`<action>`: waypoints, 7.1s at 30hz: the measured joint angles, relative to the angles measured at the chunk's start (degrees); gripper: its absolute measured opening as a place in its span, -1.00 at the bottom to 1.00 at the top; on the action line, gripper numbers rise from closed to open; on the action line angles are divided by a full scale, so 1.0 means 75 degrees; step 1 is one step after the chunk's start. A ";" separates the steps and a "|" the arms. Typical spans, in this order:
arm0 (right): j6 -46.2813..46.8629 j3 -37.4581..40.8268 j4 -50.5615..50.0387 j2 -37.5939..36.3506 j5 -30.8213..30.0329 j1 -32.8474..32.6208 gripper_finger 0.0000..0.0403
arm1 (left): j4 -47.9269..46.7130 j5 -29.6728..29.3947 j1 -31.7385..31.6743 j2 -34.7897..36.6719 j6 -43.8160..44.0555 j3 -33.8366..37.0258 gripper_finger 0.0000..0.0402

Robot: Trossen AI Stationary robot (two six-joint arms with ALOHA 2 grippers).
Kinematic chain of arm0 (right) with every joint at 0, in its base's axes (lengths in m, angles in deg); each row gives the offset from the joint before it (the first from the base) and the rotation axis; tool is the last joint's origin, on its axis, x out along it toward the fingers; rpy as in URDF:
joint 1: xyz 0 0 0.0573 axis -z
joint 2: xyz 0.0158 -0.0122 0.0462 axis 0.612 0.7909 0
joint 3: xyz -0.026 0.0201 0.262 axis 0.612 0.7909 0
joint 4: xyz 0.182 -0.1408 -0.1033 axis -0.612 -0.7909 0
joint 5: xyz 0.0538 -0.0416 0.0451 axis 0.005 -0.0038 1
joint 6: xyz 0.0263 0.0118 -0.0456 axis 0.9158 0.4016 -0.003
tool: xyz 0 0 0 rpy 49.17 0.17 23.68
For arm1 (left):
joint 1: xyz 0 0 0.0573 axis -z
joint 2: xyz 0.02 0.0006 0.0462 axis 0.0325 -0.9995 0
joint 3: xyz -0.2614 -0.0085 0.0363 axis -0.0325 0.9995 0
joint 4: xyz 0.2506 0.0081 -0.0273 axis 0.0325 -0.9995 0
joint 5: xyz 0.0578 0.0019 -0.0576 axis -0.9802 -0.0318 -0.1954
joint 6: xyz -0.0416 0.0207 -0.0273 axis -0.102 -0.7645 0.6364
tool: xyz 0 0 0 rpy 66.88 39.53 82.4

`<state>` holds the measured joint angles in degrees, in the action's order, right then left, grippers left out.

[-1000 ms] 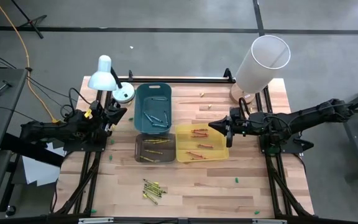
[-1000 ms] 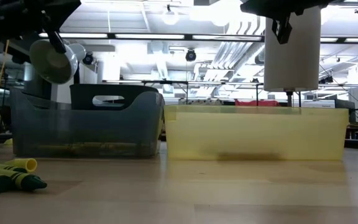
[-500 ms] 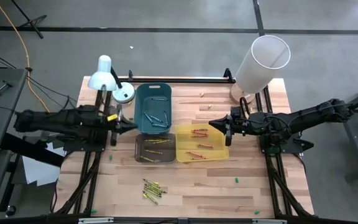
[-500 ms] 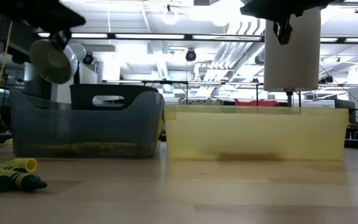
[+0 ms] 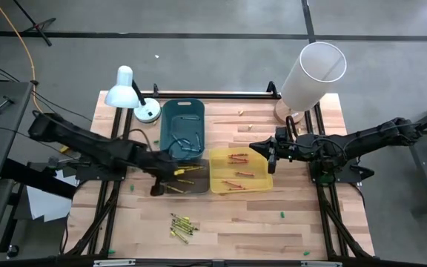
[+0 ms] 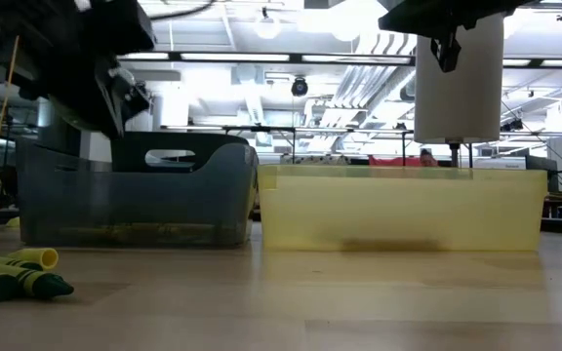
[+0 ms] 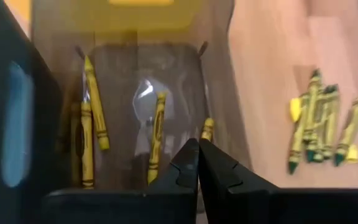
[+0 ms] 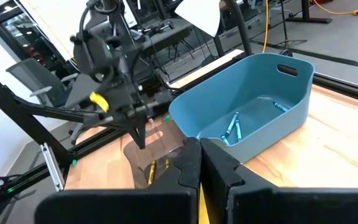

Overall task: Sort crayons
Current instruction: Put the green crayon into the black bin

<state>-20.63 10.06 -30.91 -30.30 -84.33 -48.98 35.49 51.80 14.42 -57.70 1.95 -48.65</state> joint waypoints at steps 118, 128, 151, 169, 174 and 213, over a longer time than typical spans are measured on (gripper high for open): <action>-0.0025 0.0000 -0.0324 0.0000 0.0277 0.0000 -1.00 | -0.2325 -0.2768 0.0930 0.0049 -0.0056 -0.1533 -1.00; -0.0025 0.0000 -0.0396 0.0000 0.0249 0.0000 -1.00 | -0.2296 -0.1368 -0.0026 -0.2217 -0.1935 -0.1533 -1.00; -0.0022 0.0000 -0.0586 -0.0003 0.0223 0.0000 -1.00 | -0.2515 -0.1786 -0.0122 -0.3112 -0.2414 -0.2491 -0.72; 0.0022 0.0000 -0.0685 -0.0003 0.0945 -0.0006 -1.00 | -0.2617 -0.0523 0.1311 -0.0994 -0.0028 -0.3333 -0.36; -0.0011 0.0000 -0.0844 -0.0003 0.0957 -0.0006 -1.00 | -0.2449 -0.0873 0.2871 -0.1473 -0.0006 -0.3250 -0.37; -0.0025 0.0000 -0.2714 -0.0003 0.0970 -0.0006 -1.00 | -0.1475 -0.1580 0.3124 -0.6659 -0.0595 -0.5724 -0.37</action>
<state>-20.82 10.06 -51.26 -30.32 -77.05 -49.02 24.43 39.95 37.85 -107.65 -2.51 -91.58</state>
